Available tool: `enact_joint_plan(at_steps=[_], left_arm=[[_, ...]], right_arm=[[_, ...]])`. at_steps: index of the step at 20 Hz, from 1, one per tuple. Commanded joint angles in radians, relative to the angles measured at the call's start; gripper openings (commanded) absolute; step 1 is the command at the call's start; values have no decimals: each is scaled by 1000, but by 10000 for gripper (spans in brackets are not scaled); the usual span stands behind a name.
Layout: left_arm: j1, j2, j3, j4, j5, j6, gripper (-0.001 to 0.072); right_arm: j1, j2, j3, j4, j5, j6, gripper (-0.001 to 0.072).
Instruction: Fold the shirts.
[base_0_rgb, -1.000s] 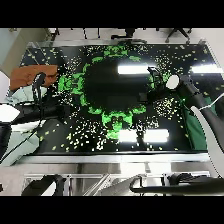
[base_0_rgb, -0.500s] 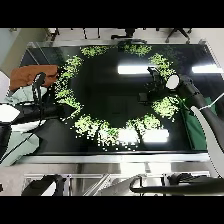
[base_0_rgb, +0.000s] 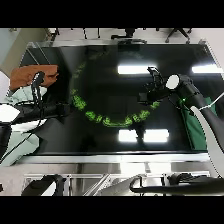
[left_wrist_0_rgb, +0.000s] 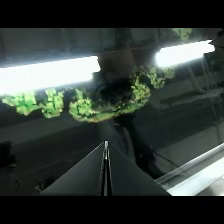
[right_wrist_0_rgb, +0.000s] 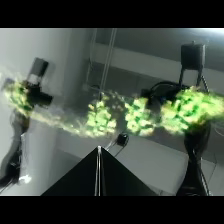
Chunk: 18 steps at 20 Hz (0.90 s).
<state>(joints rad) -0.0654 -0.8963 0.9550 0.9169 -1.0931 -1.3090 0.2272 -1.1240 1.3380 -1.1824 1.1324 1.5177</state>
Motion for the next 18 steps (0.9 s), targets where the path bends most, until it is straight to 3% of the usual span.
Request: enact_joint_plan(at_steps=[1,8,10,11,12,13,16,18], left_arm=[[0,0,-1,6,48,0,13],[45,-23,0,58,304,4,13],[82,-94,51,70,355,111,27],[109,-152,109,125,353,184,374],[129,-217,171,206,364,191,674],[148,-289,240,302,385,192,709],[196,-561,494,610,397,191,710],[225,-761,666,690,388,191,710]], right_arm=[[1,-1,0,0,-9,0,16],[1,-13,0,1,-33,0,15],[1,-31,0,0,-33,0,16],[1,-42,0,0,-33,0,16],[1,-51,0,0,-33,0,16],[1,-60,0,-3,-33,0,17],[1,-78,0,-3,-34,0,16],[1,-86,0,-3,-33,-4,16]])
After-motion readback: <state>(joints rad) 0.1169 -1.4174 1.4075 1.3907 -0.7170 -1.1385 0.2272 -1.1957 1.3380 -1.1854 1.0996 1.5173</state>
